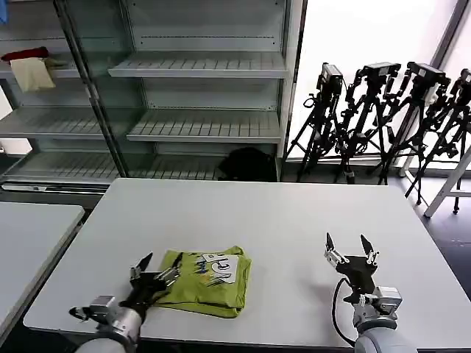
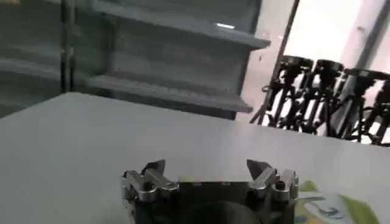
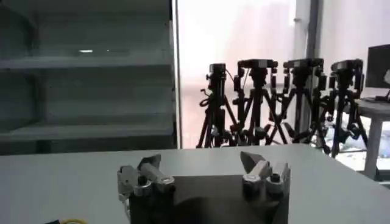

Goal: Fold and organize the clothes.

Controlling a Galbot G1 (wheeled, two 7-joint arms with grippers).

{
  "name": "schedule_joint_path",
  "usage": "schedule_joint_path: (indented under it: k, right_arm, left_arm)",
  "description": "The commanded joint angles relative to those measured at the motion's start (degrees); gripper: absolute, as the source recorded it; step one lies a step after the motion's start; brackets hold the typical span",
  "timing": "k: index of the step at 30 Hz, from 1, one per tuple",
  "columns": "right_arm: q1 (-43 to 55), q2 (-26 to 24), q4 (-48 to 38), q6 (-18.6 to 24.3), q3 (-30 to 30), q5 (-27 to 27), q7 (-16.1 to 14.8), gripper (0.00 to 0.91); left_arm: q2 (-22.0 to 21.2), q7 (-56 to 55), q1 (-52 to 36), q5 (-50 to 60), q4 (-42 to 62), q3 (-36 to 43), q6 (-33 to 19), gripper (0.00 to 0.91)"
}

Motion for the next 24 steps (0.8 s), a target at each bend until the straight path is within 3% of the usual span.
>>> schedule_joint_path:
  k: [1,12,18,21,22,24]
  right_arm:
    - [0.2,0.0,-1.3,-0.1,-0.1,0.0,0.1,0.907]
    - [0.0,-0.4,-1.8,0.1,0.9,0.1,0.4,0.907]
    - [0.7,0.1,-2.1,-0.4,0.6,0.1,1.8,0.907]
    - [0.9,0.0,-2.7,-0.5,0.6,0.2,2.2,0.907]
    - [1.1,0.0,-3.0,-0.5,0.7,0.3,2.2,0.907]
    - [1.2,0.0,-3.3,-0.5,0.7,0.4,2.4,0.907]
  left_arm:
    - [3.5,3.6,1.6,-6.0,4.3,-8.8,0.8,0.907]
    - [0.7,3.1,2.1,-7.0,2.2,-2.9,1.8,0.907]
    - [0.3,2.7,2.1,-1.1,3.8,-1.6,0.6,0.907]
    - [0.3,2.9,2.4,1.0,4.6,-1.1,-0.8,0.746]
    - [0.3,2.8,2.5,1.1,4.8,-0.8,-0.9,0.584]
    - [0.3,2.8,2.5,2.3,5.1,-0.5,-1.2,0.393]
